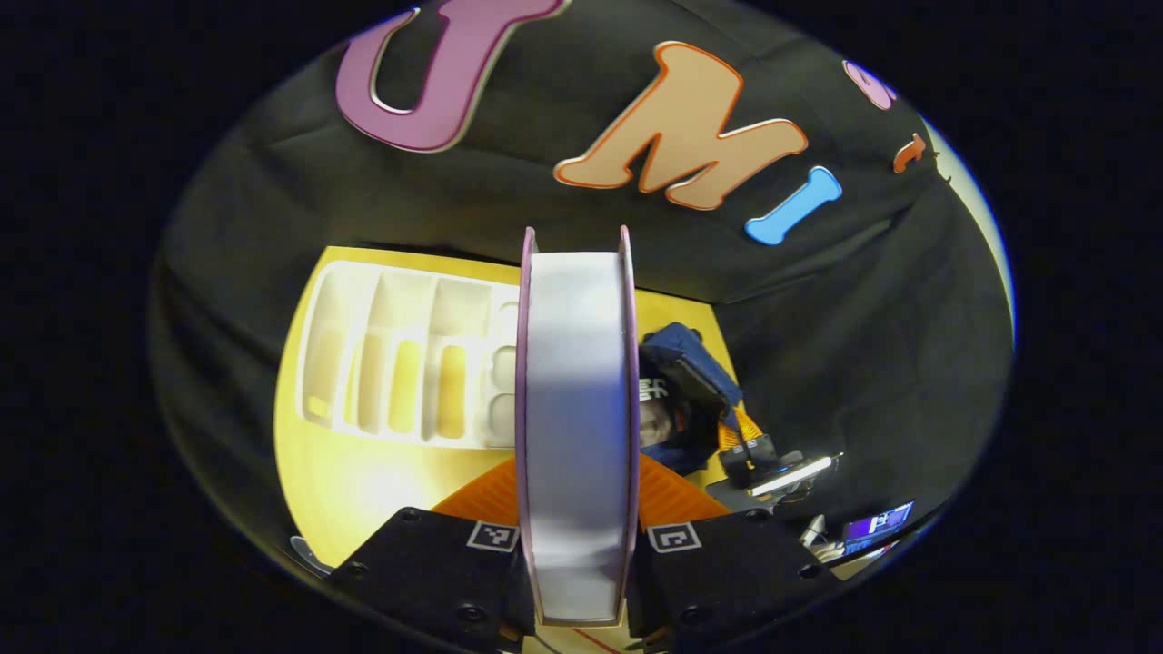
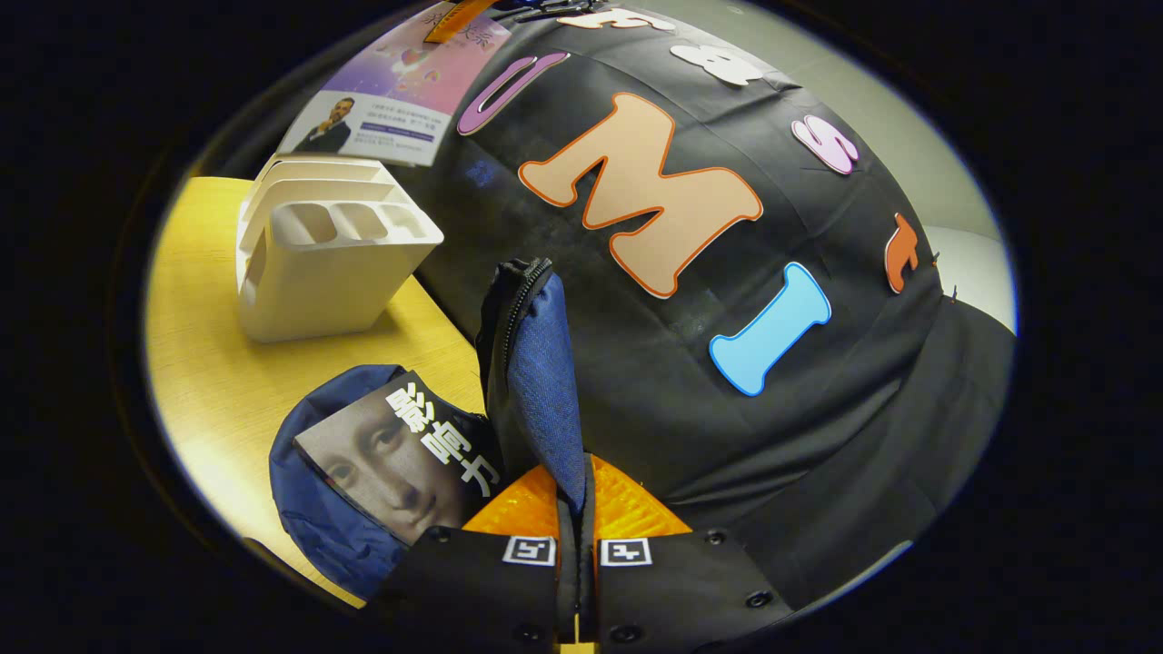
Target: Open the schoolbag, grab two books from the bookshelf and put them into the schoolbag.
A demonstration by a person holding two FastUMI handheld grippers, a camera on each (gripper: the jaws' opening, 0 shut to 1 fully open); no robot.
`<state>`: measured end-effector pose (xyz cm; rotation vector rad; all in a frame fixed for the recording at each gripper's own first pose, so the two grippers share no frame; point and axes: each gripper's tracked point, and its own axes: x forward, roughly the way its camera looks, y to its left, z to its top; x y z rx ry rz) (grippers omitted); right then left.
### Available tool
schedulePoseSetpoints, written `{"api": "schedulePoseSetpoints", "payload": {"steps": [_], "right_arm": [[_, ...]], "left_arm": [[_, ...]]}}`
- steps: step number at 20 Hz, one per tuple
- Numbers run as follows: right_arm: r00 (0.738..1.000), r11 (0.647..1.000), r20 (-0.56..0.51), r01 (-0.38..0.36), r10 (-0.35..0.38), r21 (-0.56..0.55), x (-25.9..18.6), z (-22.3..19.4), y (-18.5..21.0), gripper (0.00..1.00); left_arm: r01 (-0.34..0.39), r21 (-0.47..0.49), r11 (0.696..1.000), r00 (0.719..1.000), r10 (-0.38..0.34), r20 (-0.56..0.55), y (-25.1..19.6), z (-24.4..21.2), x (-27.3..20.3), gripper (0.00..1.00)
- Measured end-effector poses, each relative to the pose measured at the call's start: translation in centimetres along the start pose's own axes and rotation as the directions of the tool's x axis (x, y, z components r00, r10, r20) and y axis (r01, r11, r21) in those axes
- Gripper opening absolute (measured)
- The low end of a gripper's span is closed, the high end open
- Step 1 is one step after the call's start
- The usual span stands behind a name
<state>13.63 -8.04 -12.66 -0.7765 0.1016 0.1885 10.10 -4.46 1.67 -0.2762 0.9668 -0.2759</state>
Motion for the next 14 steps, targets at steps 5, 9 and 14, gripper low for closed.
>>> {"api": "schedulePoseSetpoints", "payload": {"steps": [5, 9, 14], "right_arm": [[1.000, 1.000, -0.005, 0.003, -0.003, 0.030, 0.0, 0.0, -0.2, 0.01], [1.000, 0.999, -0.001, 0.007, -0.007, 0.042, -0.1, 0.0, -0.5, 0.04], [1.000, 0.998, 0.014, 0.021, -0.021, 0.054, -0.1, 0.2, -1.0, 0.04]], "left_arm": [[0.143, -0.029, 0.989, 0.988, -0.145, -0.051, -3.8, -4.1, 7.9, 0.36], [0.200, -0.102, 0.975, 0.979, -0.203, -0.027, -5.3, -5.7, 14.4, 0.36], [0.269, -0.191, 0.944, 0.963, -0.263, 0.052, -6.6, -6.1, 21.2, 0.36]]}}
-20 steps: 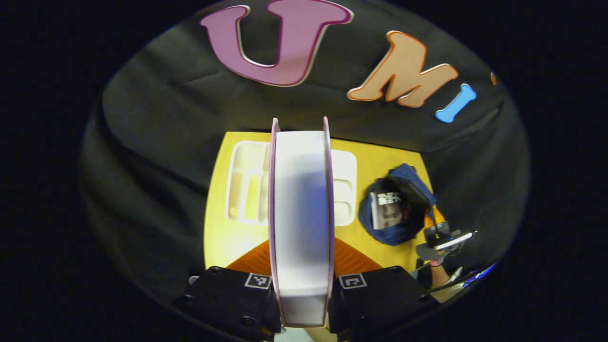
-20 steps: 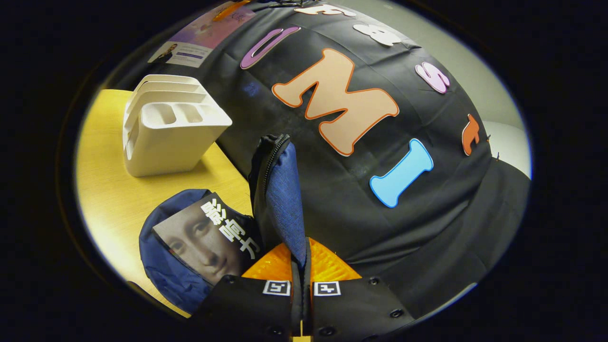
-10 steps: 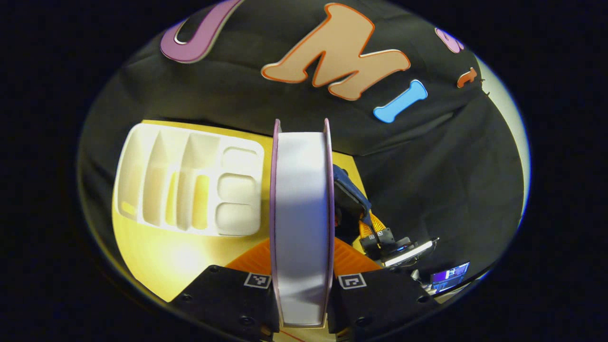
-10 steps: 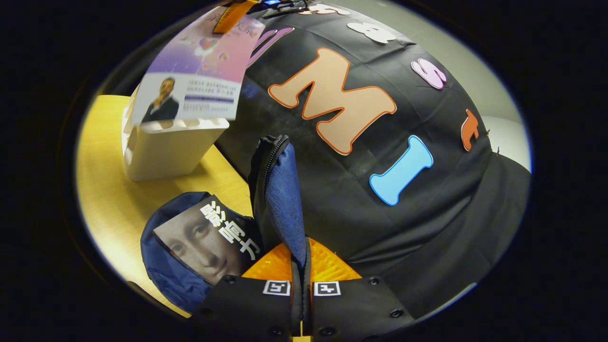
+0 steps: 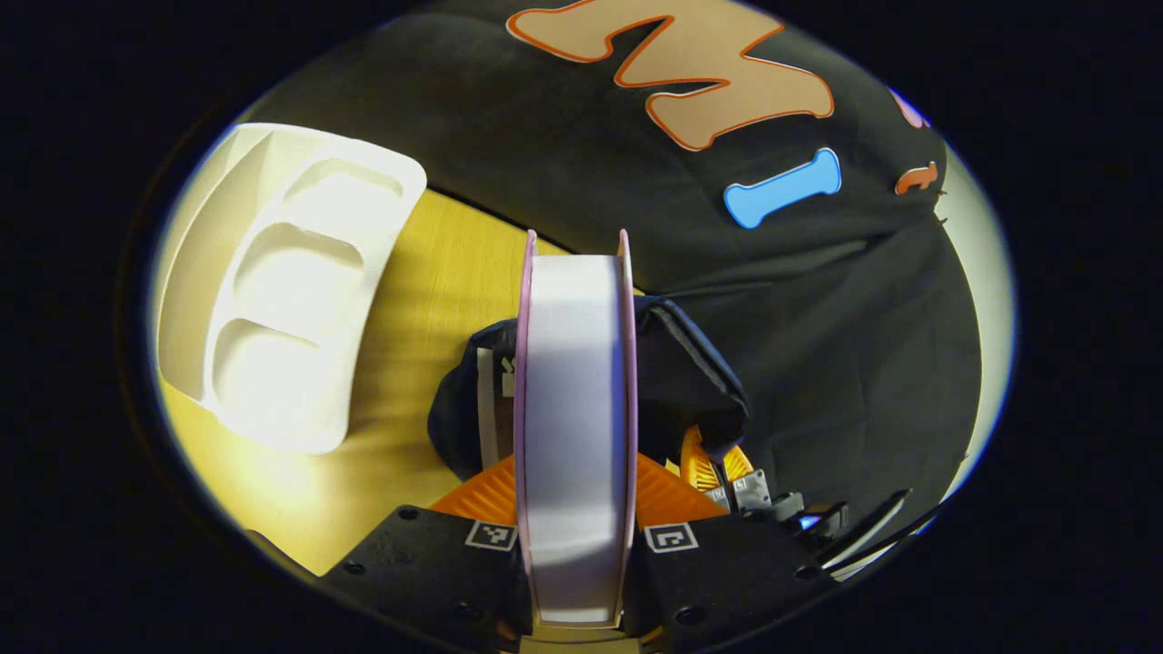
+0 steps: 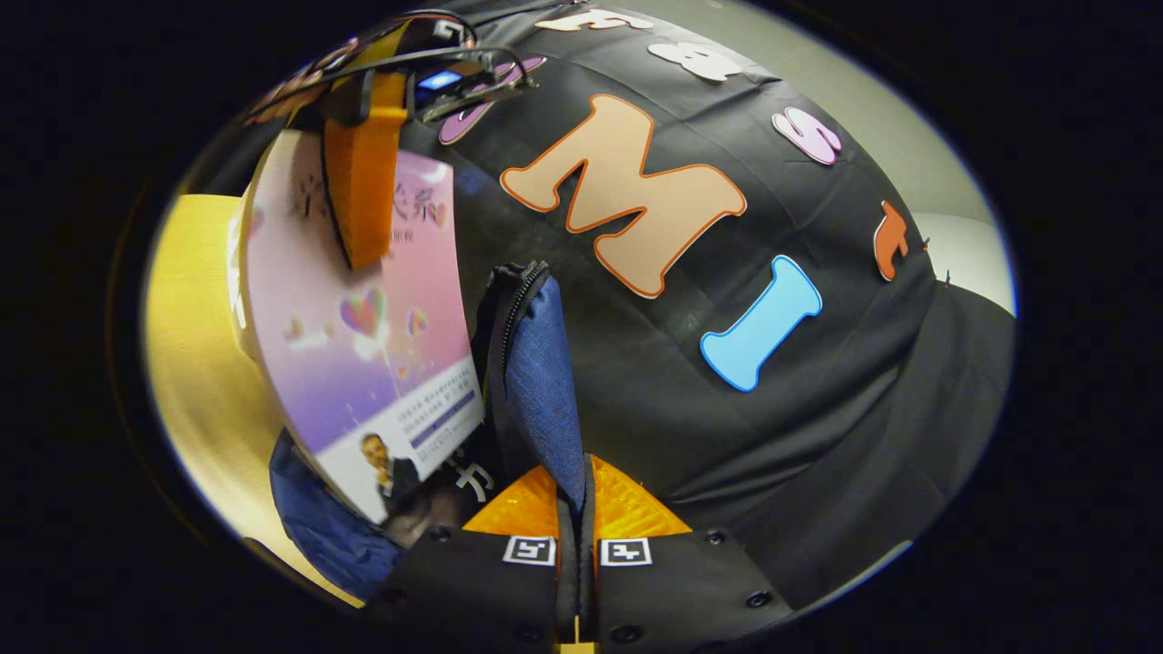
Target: Open the schoolbag, grab two books from the bookshelf and put them into the schoolbag.
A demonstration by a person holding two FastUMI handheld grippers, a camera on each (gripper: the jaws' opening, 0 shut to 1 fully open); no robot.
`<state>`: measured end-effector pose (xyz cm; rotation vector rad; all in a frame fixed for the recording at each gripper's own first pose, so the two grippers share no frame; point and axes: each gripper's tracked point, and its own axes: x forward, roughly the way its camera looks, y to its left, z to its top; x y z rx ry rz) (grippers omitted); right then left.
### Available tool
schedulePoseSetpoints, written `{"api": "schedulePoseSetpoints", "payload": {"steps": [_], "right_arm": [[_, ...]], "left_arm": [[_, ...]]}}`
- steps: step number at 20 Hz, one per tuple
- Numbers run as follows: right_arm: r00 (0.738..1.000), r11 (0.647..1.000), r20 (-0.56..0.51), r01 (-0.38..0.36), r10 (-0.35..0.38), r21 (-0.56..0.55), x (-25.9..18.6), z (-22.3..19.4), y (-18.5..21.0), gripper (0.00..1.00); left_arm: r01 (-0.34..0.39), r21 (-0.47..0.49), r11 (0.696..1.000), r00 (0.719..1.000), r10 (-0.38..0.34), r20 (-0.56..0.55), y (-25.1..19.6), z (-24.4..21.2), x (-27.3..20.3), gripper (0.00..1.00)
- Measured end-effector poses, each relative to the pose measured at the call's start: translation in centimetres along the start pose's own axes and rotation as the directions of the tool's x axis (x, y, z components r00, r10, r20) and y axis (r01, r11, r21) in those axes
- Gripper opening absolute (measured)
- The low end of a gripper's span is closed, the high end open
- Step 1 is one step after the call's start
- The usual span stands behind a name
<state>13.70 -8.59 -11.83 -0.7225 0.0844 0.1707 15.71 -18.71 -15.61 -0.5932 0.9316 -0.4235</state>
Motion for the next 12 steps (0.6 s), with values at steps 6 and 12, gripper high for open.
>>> {"api": "schedulePoseSetpoints", "payload": {"steps": [6, 12], "right_arm": [[0.999, 1.000, 0.036, 0.011, -0.011, 0.001, 0.5, 0.8, -0.3, 0.04], [0.998, 1.000, 0.062, 0.012, -0.013, 0.013, 0.8, 1.3, -0.3, 0.07]], "left_arm": [[0.064, -0.103, 0.993, 0.998, -0.061, 0.032, -0.4, -2.2, 7.1, 0.36], [0.157, -0.205, 0.966, 0.987, -0.148, 0.061, -0.7, -3.6, 11.7, 0.36]]}}
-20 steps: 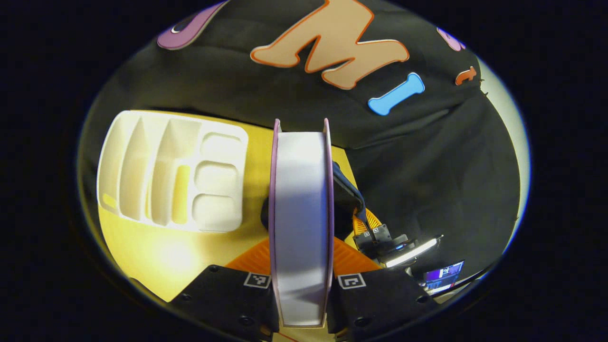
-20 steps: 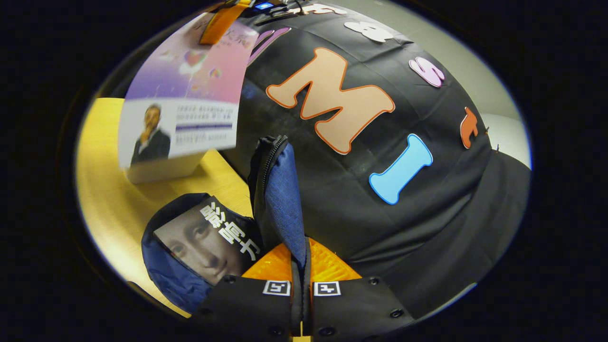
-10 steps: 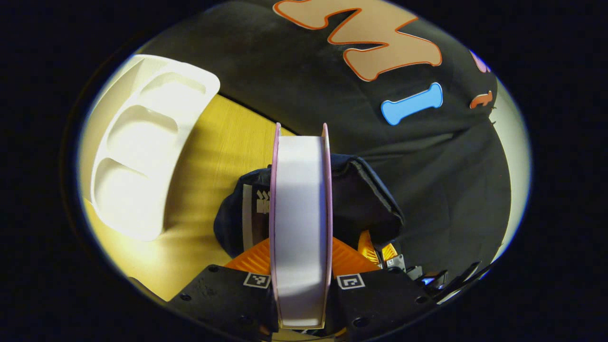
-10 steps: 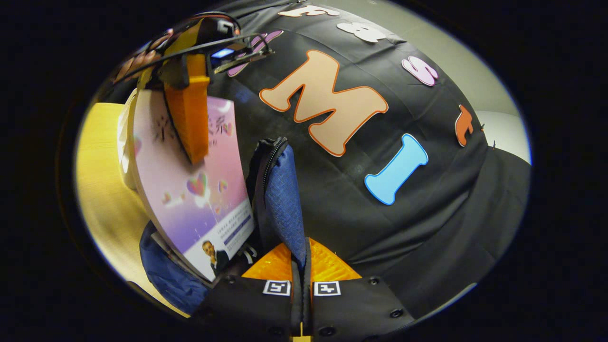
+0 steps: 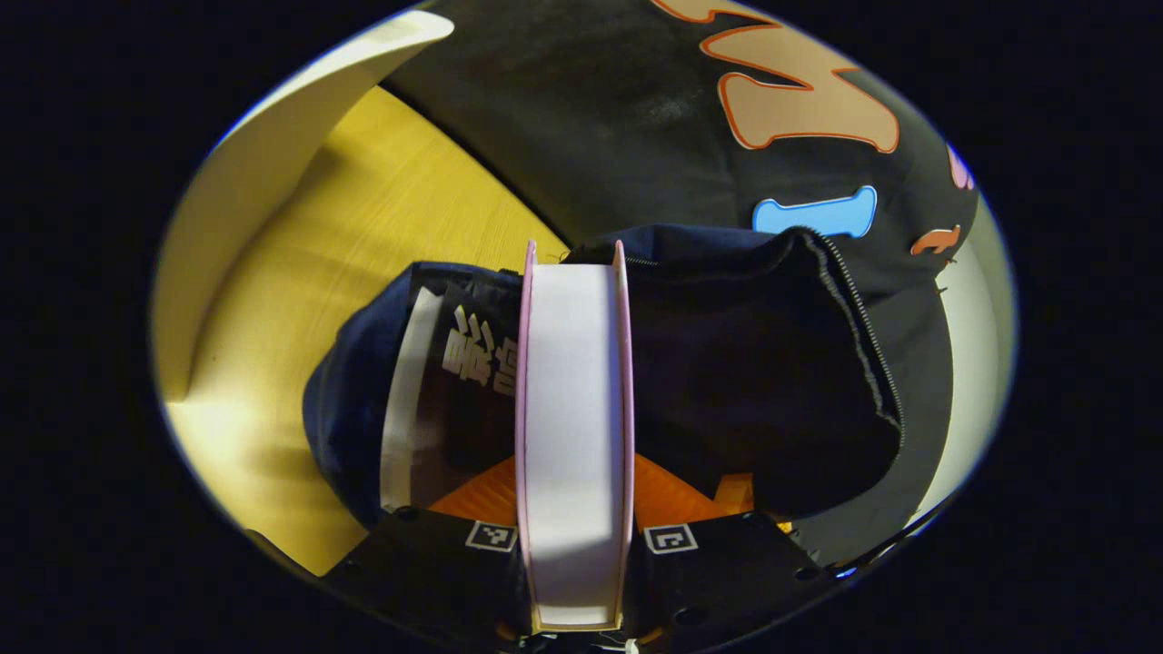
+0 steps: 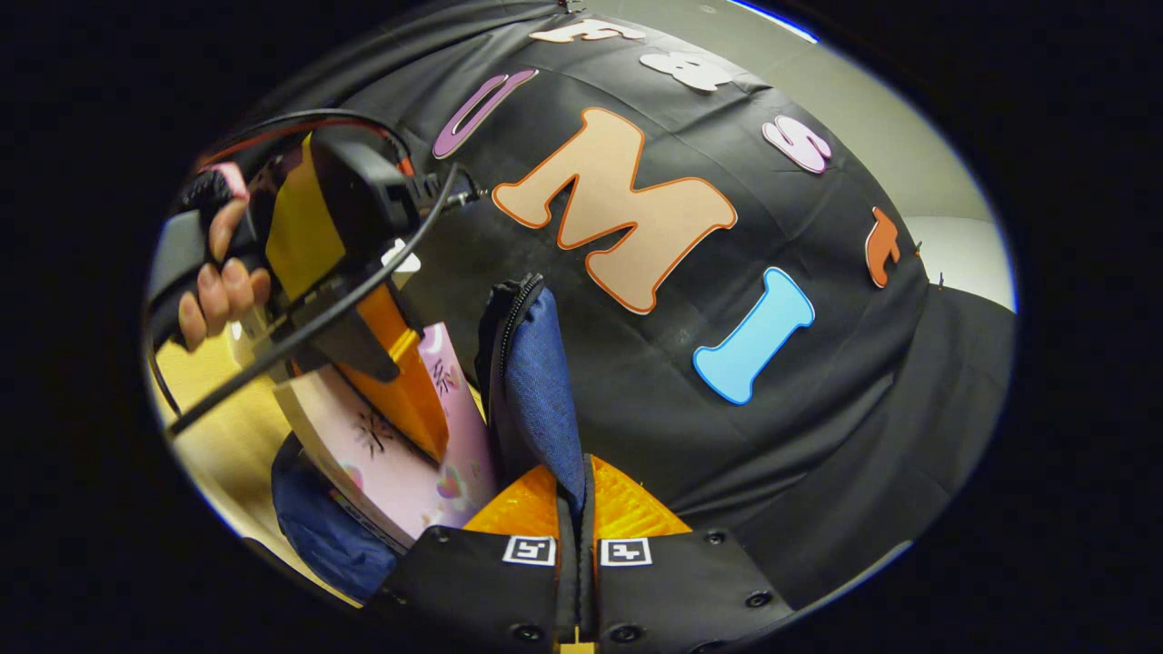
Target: Open the schoolbag, grab two books from the bookshelf and put them into the schoolbag.
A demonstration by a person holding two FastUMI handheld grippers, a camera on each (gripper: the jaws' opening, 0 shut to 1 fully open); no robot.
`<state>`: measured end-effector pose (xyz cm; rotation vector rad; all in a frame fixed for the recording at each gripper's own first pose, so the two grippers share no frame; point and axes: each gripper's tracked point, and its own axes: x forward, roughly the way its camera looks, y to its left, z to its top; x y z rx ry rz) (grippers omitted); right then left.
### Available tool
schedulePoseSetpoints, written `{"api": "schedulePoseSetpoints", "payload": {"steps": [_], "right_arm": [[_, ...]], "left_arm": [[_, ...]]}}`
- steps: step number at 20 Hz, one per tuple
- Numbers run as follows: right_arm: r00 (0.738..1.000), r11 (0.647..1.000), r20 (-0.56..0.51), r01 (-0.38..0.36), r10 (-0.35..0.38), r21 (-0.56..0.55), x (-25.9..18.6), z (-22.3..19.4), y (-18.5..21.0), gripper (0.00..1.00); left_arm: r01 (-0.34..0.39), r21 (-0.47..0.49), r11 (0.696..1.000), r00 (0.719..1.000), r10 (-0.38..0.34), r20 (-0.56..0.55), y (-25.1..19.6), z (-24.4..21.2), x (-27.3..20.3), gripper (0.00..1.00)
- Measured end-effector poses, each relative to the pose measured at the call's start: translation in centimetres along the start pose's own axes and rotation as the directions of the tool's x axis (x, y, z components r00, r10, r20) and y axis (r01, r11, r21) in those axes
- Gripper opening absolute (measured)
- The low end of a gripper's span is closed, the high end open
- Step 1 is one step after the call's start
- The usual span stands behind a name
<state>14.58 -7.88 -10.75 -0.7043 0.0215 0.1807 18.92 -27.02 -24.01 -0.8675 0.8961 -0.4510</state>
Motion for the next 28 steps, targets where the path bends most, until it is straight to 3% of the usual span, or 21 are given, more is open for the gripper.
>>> {"api": "schedulePoseSetpoints", "payload": {"steps": [3, 9, 13, 16, 18, 20, 21, 22, 28], "right_arm": [[1.000, 1.000, 0.013, -0.011, 0.011, -0.010, 0.1, 0.2, 0.5, 0.01], [1.000, 1.000, 0.008, -0.016, 0.016, -0.018, 0.3, 0.0, 0.8, 0.03], [1.000, 1.000, -0.001, -0.027, 0.027, -0.011, 0.3, -0.2, 0.8, 0.01], [0.999, 0.999, -0.010, -0.034, 0.034, 0.005, 0.2, -0.5, 0.8, 0.01], [0.999, 0.999, -0.016, -0.039, 0.039, 0.022, 0.2, -0.5, 0.8, 0.01], [0.999, 0.998, -0.021, -0.049, 0.050, 0.031, 0.3, -0.6, 1.2, 0.01], [0.998, 0.998, -0.024, -0.054, 0.055, 0.033, 0.3, -0.6, 1.3, 0.01], [0.998, 0.998, -0.025, -0.058, 0.059, 0.036, 0.1, -0.7, 1.3, 0.02], [0.993, 0.992, -0.037, -0.109, 0.111, 0.064, -0.3, -0.9, 2.4, 0.04]], "left_arm": [[0.039, -0.010, 0.999, 0.999, -0.040, -0.010, 0.6, -1.5, 2.1, 0.36], [0.050, 0.002, 0.999, 0.998, -0.049, -0.024, 0.7, -3.1, 4.3, 0.36], [0.015, 0.031, 0.999, 1.000, -0.015, -0.023, 1.1, -2.9, 3.8, 0.38], [-0.059, 0.121, 0.991, 0.998, 0.060, 0.002, 2.4, -2.3, 2.1, 0.40], [-0.062, 0.160, 0.985, 0.998, 0.061, 0.010, 1.9, -2.2, 0.2, 0.59], [-0.089, 0.202, 0.975, 0.996, 0.086, 0.027, 2.2, -2.0, -2.1, 1.00], [-0.104, 0.227, 0.968, 0.994, 0.098, 0.038, 2.6, -1.9, -3.5, 0.92], [-0.116, 0.249, 0.962, 0.993, 0.108, 0.046, 2.5, -1.8, -4.7, 0.97], [-0.214, 0.401, 0.891, 0.977, 0.190, 0.099, 4.0, -1.6, -13.0, 0.97]]}}
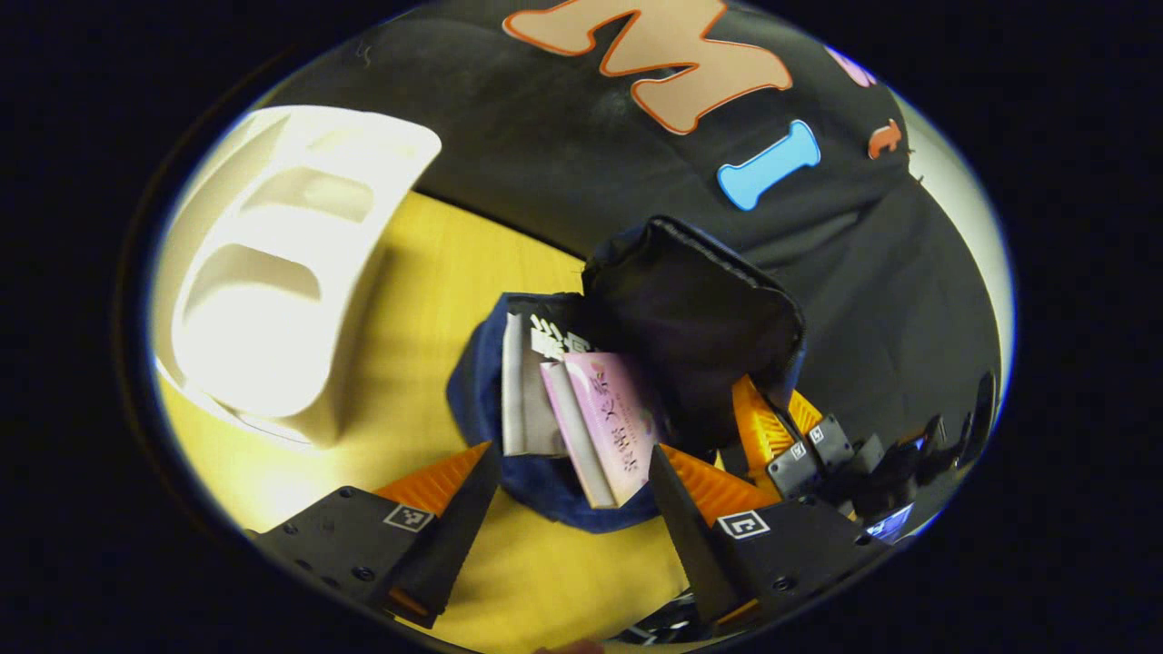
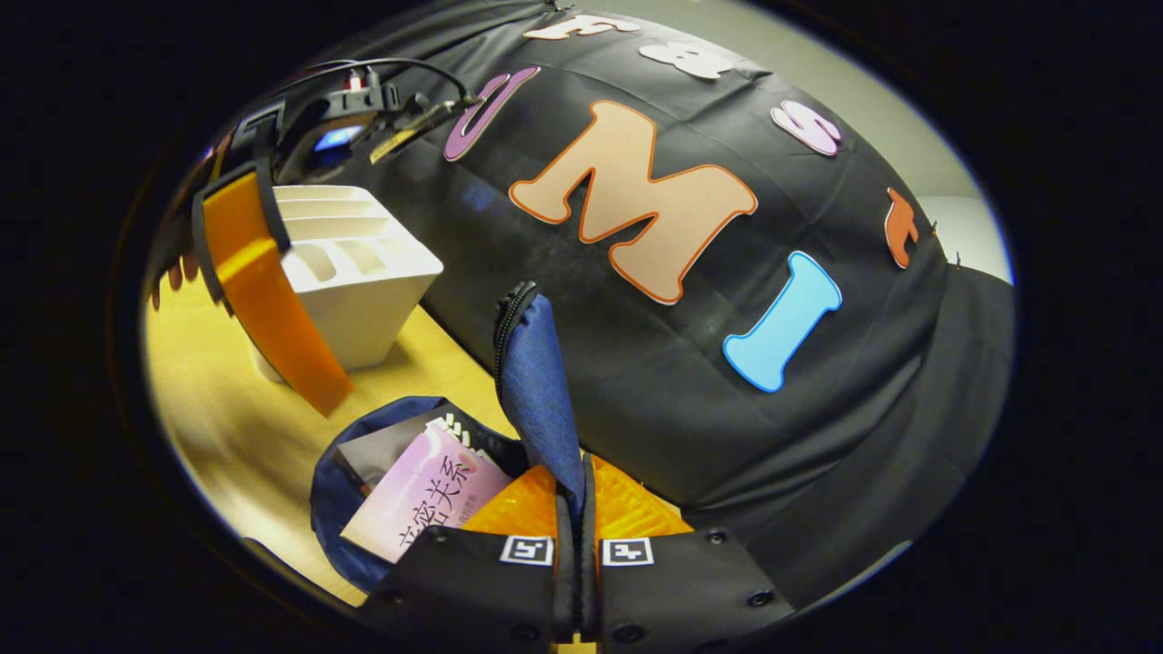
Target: Open the schoolbag, grab two books from the bookshelf and put them into the schoolbag.
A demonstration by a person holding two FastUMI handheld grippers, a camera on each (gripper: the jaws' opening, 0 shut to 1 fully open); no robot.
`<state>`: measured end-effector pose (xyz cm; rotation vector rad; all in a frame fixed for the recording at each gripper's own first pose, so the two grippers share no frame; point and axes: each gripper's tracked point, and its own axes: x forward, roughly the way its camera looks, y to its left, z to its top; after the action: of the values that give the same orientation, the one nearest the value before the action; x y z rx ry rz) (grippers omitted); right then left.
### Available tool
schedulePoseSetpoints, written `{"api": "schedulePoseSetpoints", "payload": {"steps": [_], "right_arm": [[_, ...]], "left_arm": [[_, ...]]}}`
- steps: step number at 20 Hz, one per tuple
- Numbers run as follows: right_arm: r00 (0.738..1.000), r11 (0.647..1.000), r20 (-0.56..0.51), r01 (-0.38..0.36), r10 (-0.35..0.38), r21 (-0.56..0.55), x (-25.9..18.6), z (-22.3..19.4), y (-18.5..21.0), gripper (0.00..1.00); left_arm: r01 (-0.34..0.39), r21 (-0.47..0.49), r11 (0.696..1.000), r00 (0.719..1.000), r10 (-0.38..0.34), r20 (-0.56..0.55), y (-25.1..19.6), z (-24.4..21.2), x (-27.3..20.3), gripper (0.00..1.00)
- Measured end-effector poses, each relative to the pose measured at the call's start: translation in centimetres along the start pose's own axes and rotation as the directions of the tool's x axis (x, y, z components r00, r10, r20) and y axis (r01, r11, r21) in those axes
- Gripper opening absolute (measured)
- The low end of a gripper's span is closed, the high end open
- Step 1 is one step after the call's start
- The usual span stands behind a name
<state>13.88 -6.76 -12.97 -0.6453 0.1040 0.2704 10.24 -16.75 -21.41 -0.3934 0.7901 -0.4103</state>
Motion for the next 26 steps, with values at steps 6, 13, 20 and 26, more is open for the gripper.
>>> {"api": "schedulePoseSetpoints", "payload": {"steps": [6, 13, 20, 26], "right_arm": [[0.991, 0.990, 0.061, -0.124, 0.120, 0.073, -3.0, 2.4, 2.9, 0.59], [0.940, 0.897, 0.166, -0.335, 0.297, 0.290, -9.7, 9.2, 7.6, 0.87], [0.986, 0.840, 0.112, -0.163, 0.122, 0.518, -11.6, 11.0, 3.1, 0.89], [0.998, 0.834, 0.058, -0.018, -0.017, 0.551, -13.4, 11.1, 0.0, 0.93]], "left_arm": [[-0.070, 0.125, 0.990, 0.997, 0.066, 0.038, 1.3, -0.2, -6.5, 0.97], [-0.163, 0.183, 0.970, 0.979, 0.136, 0.149, 2.2, 1.0, -12.8, 0.96], [-0.345, 0.146, 0.927, 0.871, 0.259, 0.417, 4.1, 7.0, -20.1, 0.97], [-0.490, 0.124, 0.863, 0.735, 0.334, 0.590, 5.4, 10.4, -25.5, 0.96]]}}
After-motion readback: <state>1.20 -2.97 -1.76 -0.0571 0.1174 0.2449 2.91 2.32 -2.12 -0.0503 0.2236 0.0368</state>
